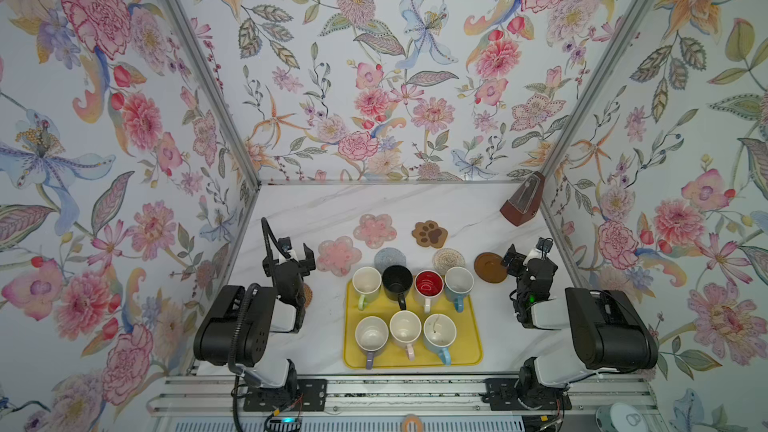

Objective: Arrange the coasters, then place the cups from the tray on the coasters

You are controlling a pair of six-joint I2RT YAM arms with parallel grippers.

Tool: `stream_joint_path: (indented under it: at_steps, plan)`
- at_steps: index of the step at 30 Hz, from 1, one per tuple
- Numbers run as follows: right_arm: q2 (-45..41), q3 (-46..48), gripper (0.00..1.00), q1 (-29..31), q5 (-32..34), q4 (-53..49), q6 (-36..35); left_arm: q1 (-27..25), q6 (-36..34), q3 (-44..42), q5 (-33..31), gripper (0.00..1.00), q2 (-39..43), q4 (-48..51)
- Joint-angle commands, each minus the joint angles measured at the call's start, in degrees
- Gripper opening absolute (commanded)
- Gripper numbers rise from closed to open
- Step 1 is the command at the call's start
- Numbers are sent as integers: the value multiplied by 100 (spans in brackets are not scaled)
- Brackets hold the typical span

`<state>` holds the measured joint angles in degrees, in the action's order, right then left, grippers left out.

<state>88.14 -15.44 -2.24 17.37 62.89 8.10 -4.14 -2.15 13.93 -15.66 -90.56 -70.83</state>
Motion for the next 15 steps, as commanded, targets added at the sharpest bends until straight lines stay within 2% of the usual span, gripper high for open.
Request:
stream_joint_path:
  at_steps: [1, 15]
  plan:
    - [72, -101, 99, 0, -21, 143, -89, -32, -84, 112, -124, 99, -51, -177]
    - [72, -108, 99, -29, -58, 118, -63, 84, 92, 159, -156, 99, -40, -35]
